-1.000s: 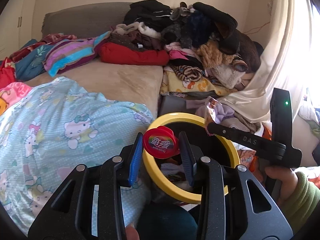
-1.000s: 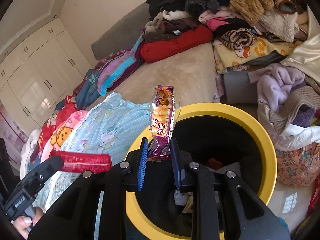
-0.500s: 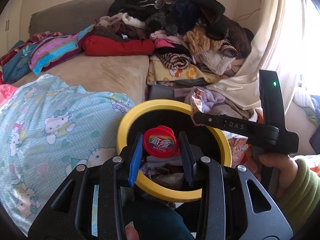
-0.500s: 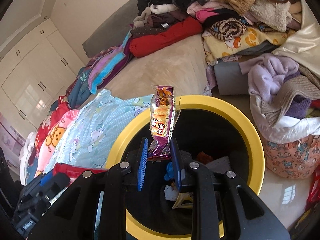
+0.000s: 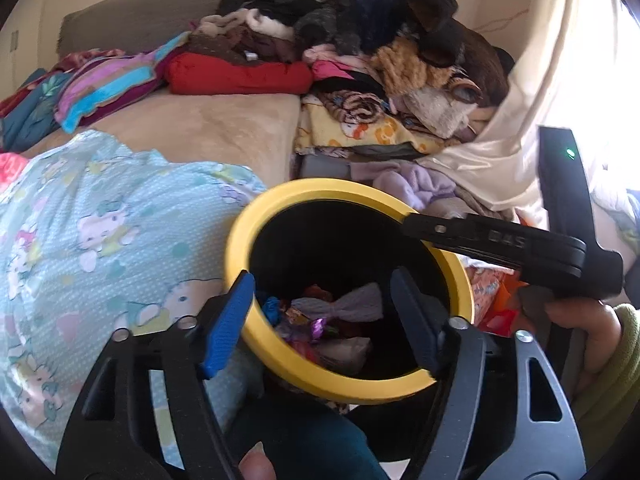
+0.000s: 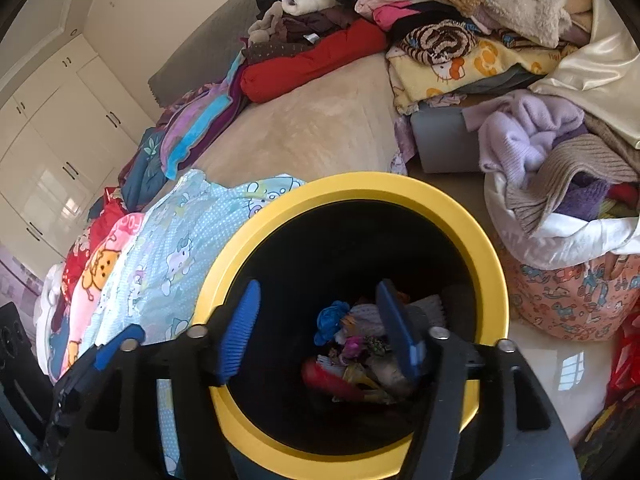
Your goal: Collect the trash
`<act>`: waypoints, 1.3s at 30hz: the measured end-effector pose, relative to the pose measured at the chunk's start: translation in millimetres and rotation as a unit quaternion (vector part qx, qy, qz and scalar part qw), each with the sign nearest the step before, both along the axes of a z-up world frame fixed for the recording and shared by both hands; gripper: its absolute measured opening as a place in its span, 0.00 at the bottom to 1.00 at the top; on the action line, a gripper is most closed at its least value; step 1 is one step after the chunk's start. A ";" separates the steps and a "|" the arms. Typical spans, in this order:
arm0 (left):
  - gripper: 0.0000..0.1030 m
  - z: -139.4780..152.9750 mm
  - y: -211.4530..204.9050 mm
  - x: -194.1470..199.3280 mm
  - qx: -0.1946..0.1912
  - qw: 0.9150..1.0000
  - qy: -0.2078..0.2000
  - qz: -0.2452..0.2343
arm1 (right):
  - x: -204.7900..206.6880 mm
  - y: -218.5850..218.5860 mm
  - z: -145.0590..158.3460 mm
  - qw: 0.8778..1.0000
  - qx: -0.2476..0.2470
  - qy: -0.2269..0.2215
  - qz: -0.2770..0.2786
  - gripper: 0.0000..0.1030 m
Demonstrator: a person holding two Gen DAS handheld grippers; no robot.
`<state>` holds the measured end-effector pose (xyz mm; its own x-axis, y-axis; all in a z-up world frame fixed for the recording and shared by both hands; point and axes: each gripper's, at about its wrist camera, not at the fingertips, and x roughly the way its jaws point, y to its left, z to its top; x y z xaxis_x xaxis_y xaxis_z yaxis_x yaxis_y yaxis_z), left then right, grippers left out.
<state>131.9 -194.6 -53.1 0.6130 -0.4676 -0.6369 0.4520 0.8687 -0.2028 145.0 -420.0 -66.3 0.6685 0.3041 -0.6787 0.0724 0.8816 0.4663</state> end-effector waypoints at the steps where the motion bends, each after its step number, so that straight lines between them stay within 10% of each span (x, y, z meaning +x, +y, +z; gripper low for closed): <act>1: 0.78 1.8 4.0 -0.2 0.002 1.000 -0.002 0.008 | -2.2 1.2 1.5 1.000 -0.004 -0.002 -0.001 0.64; 12: 0.89 21.9 72.3 -9.2 -0.007 0.996 -0.025 0.087 | -29.2 57.1 30.8 0.997 -0.060 -0.053 0.022 0.93; 29: 0.89 41.6 146.2 -69.7 0.010 0.974 -0.120 0.194 | -111.9 138.6 63.1 0.948 -0.161 -0.273 0.019 0.94; 39: 0.89 46.3 155.9 -90.6 0.013 0.965 -0.155 0.212 | -124.8 149.9 57.2 0.939 -0.175 -0.294 0.021 0.94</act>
